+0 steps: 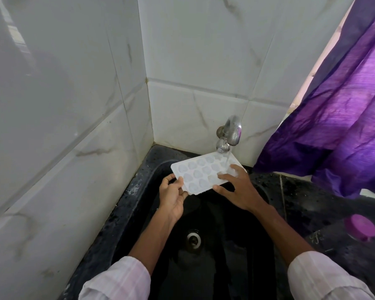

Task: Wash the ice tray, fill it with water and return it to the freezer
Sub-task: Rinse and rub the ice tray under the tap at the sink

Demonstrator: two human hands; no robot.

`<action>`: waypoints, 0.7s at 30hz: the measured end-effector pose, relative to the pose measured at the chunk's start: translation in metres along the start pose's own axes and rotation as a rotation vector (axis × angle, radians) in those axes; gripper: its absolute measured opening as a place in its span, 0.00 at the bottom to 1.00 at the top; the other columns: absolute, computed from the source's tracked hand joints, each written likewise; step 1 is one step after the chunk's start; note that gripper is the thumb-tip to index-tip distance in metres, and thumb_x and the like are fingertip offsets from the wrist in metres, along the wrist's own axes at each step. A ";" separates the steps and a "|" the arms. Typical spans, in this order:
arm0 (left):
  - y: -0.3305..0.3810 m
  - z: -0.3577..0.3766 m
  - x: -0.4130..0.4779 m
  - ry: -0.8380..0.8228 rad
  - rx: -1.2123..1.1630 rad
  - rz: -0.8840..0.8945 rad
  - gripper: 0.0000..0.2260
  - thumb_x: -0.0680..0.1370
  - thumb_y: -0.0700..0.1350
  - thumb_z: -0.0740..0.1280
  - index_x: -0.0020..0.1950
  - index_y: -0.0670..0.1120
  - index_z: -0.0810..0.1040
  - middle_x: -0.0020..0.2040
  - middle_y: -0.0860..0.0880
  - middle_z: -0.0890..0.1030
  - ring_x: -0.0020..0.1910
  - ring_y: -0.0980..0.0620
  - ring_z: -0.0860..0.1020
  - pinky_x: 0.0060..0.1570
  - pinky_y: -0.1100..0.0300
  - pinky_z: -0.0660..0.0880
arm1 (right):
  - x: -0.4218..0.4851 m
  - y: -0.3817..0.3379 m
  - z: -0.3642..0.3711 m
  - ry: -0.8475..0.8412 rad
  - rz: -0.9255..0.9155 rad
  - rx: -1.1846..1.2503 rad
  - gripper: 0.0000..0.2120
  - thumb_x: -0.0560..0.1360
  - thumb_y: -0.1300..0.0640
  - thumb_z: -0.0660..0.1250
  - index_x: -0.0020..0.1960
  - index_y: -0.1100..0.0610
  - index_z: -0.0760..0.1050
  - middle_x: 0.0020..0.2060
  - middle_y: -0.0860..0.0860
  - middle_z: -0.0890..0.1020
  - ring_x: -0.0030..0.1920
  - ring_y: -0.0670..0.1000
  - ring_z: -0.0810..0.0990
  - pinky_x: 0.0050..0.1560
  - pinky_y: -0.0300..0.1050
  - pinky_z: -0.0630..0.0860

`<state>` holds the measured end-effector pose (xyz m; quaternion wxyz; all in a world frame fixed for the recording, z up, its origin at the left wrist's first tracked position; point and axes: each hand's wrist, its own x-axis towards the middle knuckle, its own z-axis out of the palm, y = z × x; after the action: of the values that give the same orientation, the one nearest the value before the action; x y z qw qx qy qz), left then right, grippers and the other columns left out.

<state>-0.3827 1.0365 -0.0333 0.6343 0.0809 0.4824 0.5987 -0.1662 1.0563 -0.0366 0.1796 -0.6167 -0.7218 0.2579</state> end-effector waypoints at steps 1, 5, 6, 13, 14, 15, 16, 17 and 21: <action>0.000 -0.001 0.000 0.003 -0.005 -0.003 0.09 0.81 0.32 0.63 0.61 0.41 0.72 0.52 0.40 0.82 0.50 0.43 0.82 0.49 0.46 0.81 | 0.000 0.001 0.000 0.000 -0.011 -0.009 0.26 0.72 0.35 0.69 0.65 0.44 0.76 0.77 0.53 0.56 0.78 0.54 0.51 0.73 0.49 0.55; 0.000 -0.004 -0.001 -0.002 -0.006 -0.012 0.09 0.81 0.32 0.63 0.60 0.41 0.72 0.52 0.40 0.82 0.51 0.42 0.82 0.49 0.46 0.81 | 0.000 0.003 0.001 0.028 -0.034 -0.061 0.27 0.70 0.32 0.67 0.63 0.47 0.75 0.77 0.53 0.58 0.78 0.54 0.53 0.73 0.51 0.59; 0.000 -0.004 -0.001 -0.005 -0.002 -0.013 0.09 0.81 0.32 0.63 0.61 0.41 0.72 0.53 0.40 0.82 0.52 0.42 0.82 0.50 0.46 0.80 | -0.001 0.002 0.001 0.038 -0.037 -0.072 0.28 0.69 0.31 0.67 0.63 0.47 0.75 0.77 0.53 0.58 0.78 0.54 0.53 0.73 0.52 0.59; -0.002 -0.004 -0.005 -0.018 -0.001 -0.021 0.09 0.82 0.33 0.62 0.61 0.41 0.72 0.53 0.39 0.82 0.52 0.42 0.82 0.49 0.46 0.81 | -0.006 -0.004 0.004 -0.013 0.015 -0.124 0.34 0.67 0.29 0.68 0.69 0.41 0.68 0.77 0.50 0.52 0.78 0.53 0.48 0.73 0.58 0.62; -0.002 -0.003 -0.005 -0.017 0.002 -0.017 0.09 0.82 0.33 0.62 0.61 0.41 0.72 0.53 0.40 0.82 0.52 0.43 0.82 0.49 0.47 0.81 | -0.007 -0.005 0.004 -0.027 0.021 -0.121 0.34 0.67 0.29 0.69 0.69 0.40 0.68 0.77 0.50 0.51 0.78 0.53 0.47 0.73 0.58 0.61; -0.002 -0.004 -0.004 -0.015 0.004 -0.014 0.09 0.82 0.33 0.62 0.61 0.41 0.72 0.53 0.40 0.82 0.51 0.43 0.82 0.49 0.47 0.81 | -0.008 -0.004 0.004 -0.035 0.024 -0.115 0.34 0.68 0.30 0.69 0.70 0.40 0.67 0.77 0.49 0.51 0.78 0.53 0.47 0.73 0.58 0.61; -0.001 -0.004 -0.004 -0.011 0.005 -0.011 0.09 0.82 0.33 0.62 0.61 0.41 0.72 0.52 0.40 0.82 0.51 0.43 0.82 0.48 0.47 0.81 | -0.008 -0.004 0.004 -0.039 0.022 -0.112 0.33 0.68 0.30 0.69 0.70 0.39 0.68 0.78 0.49 0.51 0.78 0.53 0.47 0.74 0.59 0.61; 0.000 -0.005 -0.004 -0.006 0.005 -0.010 0.09 0.82 0.33 0.62 0.60 0.41 0.72 0.52 0.40 0.82 0.50 0.44 0.82 0.46 0.48 0.81 | -0.009 -0.003 0.003 -0.041 0.015 -0.114 0.33 0.68 0.30 0.69 0.70 0.39 0.68 0.78 0.49 0.51 0.78 0.54 0.47 0.74 0.59 0.62; 0.000 -0.008 -0.004 0.000 0.002 -0.017 0.08 0.81 0.33 0.63 0.58 0.42 0.73 0.52 0.40 0.82 0.50 0.43 0.82 0.45 0.48 0.81 | -0.010 -0.001 0.004 -0.011 -0.014 -0.125 0.32 0.67 0.31 0.70 0.67 0.41 0.70 0.77 0.50 0.53 0.77 0.54 0.50 0.71 0.59 0.64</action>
<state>-0.3881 1.0289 -0.0350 0.6393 0.0774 0.4838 0.5927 -0.1677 1.0457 -0.0386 0.1386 -0.6203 -0.7417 0.2142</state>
